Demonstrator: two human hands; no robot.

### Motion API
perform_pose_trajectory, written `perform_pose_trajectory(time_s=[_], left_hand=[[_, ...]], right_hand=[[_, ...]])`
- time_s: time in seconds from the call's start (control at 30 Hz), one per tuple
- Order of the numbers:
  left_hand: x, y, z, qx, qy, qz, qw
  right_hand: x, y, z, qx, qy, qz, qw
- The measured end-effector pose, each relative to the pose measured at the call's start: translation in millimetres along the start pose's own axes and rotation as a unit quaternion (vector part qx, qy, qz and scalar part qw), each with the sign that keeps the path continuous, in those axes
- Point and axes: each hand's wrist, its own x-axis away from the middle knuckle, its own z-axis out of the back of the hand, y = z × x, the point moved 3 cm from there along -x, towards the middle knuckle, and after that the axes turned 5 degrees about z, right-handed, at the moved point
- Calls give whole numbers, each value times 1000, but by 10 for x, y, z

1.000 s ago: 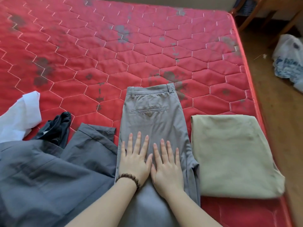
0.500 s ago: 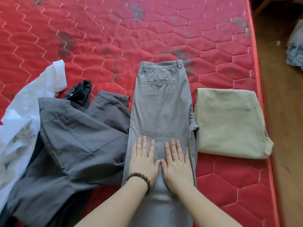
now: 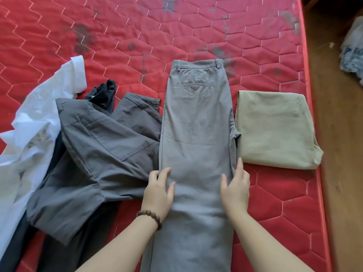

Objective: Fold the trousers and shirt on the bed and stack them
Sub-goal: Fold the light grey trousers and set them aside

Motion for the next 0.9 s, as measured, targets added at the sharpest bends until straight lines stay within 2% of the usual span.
perform_pose_trajectory(time_s=[0.1, 0.2, 0.33, 0.5, 0.67, 0.77, 0.9], left_hand=[[-14, -22, 48, 72, 6, 6, 997], [-15, -147, 173, 145, 26, 41, 988], [154, -368, 191, 157, 43, 127, 979], [506, -570, 187, 167, 7, 173, 971], [989, -759, 201, 116, -3, 174, 978], [1294, -872, 181, 120, 5, 179, 977], [1660, -1000, 85, 114, -26, 184, 976]], right_hand=[[2, 65, 2, -51, 6, -105, 993], [111, 192, -7, -79, 15, -121, 989], [372, 300, -27, -94, 19, -154, 983], [980, 430, 14, -99, 9, -106, 989], [1512, 560, -8, -93, -61, -63, 992], [1743, 606, -2, -98, -66, -74, 990], [2113, 703, -71, -106, -108, -111, 982]])
